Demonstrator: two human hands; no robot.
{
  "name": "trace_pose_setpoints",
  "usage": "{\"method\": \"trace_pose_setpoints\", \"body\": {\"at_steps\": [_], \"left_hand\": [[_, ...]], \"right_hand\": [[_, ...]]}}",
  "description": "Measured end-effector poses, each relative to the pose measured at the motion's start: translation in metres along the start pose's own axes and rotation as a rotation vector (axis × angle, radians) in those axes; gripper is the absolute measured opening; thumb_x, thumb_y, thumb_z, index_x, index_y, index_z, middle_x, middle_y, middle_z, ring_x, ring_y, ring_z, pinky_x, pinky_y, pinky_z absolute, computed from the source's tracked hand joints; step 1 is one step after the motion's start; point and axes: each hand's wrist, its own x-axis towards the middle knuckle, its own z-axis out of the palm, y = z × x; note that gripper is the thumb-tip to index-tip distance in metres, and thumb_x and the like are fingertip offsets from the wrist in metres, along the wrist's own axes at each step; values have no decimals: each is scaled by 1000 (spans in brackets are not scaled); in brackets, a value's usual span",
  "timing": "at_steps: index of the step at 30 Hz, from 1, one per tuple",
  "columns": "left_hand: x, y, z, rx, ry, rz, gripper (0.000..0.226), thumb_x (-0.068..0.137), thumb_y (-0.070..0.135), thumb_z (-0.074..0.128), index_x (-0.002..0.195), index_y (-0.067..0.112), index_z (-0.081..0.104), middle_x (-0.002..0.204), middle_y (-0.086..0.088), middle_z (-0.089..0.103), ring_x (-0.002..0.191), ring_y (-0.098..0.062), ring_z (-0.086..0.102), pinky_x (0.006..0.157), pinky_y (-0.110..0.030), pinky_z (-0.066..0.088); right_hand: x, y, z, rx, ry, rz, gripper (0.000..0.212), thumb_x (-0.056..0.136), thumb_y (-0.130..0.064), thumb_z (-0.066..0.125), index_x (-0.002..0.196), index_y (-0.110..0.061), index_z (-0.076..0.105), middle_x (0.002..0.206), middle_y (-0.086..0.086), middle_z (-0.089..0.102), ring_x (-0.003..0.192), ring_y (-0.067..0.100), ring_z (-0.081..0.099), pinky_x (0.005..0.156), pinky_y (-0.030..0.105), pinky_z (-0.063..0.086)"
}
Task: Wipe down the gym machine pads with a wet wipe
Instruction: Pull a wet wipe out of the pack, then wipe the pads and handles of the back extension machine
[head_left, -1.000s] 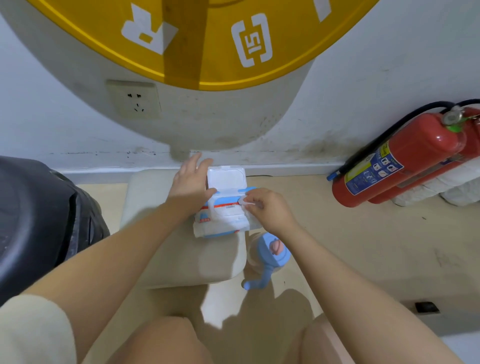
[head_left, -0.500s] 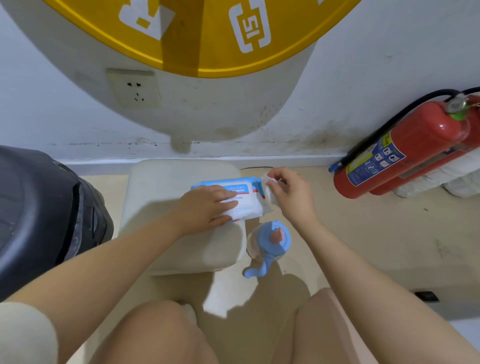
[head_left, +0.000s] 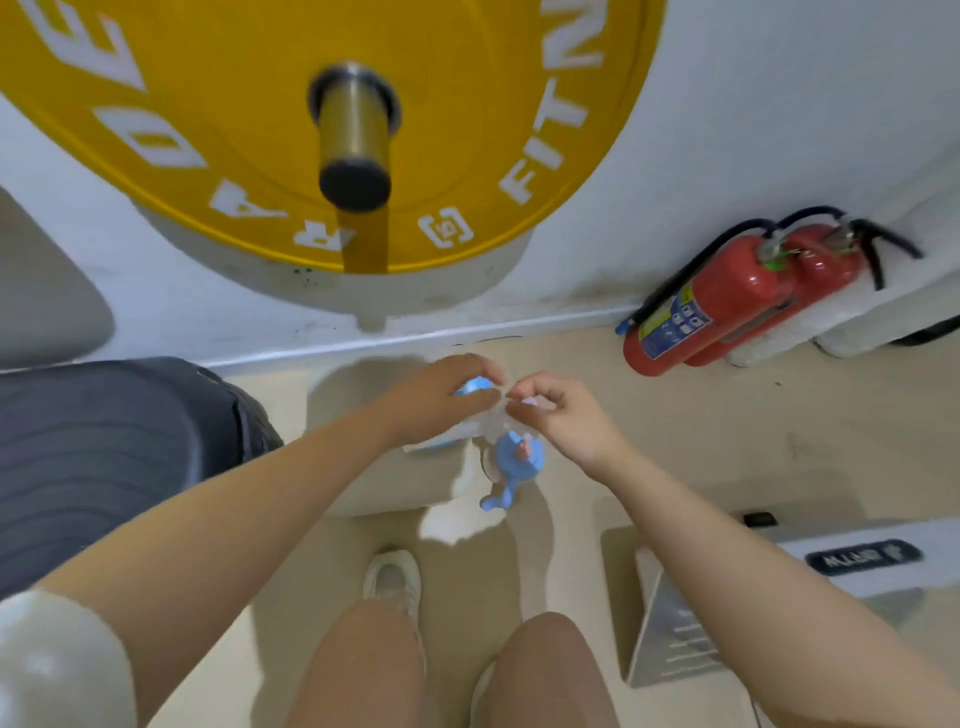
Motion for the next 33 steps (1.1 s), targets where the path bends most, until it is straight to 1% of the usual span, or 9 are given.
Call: {"method": "trace_pose_setpoints", "body": {"at_steps": [3, 7, 10, 14, 18, 21, 23, 27, 33], "left_hand": [[-53, 66, -18, 36, -27, 51, 11, 83, 28, 67, 90, 25, 58, 86, 16, 59, 82, -2, 54, 71, -12, 39], [-124, 150, -33, -262, -96, 22, 26, 74, 16, 76, 91, 14, 56, 84, 0, 63, 76, -10, 58, 74, -28, 48], [-166, 206, -34, -243, -103, 7, 46, 56, 38, 80, 91, 19, 57, 84, -2, 64, 75, -12, 59, 72, -28, 49], [-203, 246, -33, -90, -26, 107, 27, 74, 11, 71, 81, 29, 51, 55, 17, 55, 50, 2, 47, 57, -19, 39], [-233, 263, -37, -36, -27, 159, 14, 84, 8, 59, 92, 19, 56, 60, 8, 50, 56, -8, 45, 54, -20, 34], [-254, 266, -37, -33, -137, 175, 9, 85, 6, 60, 82, 14, 58, 64, 0, 52, 59, -15, 45, 55, -24, 37], [-267, 262, -34, -13, -247, 188, 10, 86, 6, 61, 79, 14, 58, 66, -2, 52, 60, -15, 45, 53, -20, 36], [-296, 247, -17, 78, -523, 238, 9, 86, 9, 62, 81, 16, 58, 59, 6, 47, 53, -8, 41, 51, -19, 32], [-356, 248, 45, 292, -861, 374, 12, 84, 8, 65, 79, 18, 62, 46, 14, 44, 46, -1, 39, 45, -16, 31]], "right_hand": [[-54, -61, -35, 195, -33, 49, 23, 88, -2, 58, 73, -20, 60, 73, 1, 57, 61, 6, 51, 56, 22, 41], [-133, -134, -73, 241, -69, 52, 22, 90, 0, 53, 79, -17, 62, 64, -7, 61, 55, -1, 53, 55, 11, 42], [-183, -180, -89, 234, -96, 59, 19, 91, 2, 51, 84, -13, 60, 69, -3, 60, 54, -6, 54, 56, 8, 42], [-237, -213, -98, 258, -44, 83, 21, 91, 0, 51, 81, -16, 59, 68, -1, 57, 54, 1, 53, 51, 13, 42], [-288, -218, -91, 294, 113, 154, 17, 92, -6, 52, 80, -16, 58, 72, 2, 57, 51, 0, 52, 50, 14, 40], [-334, -218, -71, 556, 226, 165, 20, 96, -15, 47, 80, -12, 58, 73, -1, 58, 59, 4, 54, 58, 16, 42], [-367, -217, -51, 544, 299, 142, 8, 92, -12, 54, 86, -11, 60, 76, -3, 59, 68, 8, 54, 65, 16, 43], [-429, -204, 1, 395, 536, 198, 16, 82, 3, 63, 78, -12, 60, 71, 0, 57, 64, 7, 51, 58, 11, 41], [-553, -181, 67, 614, 859, 298, 22, 82, 3, 63, 70, -15, 60, 61, -4, 54, 53, 2, 47, 53, 14, 34]]}}
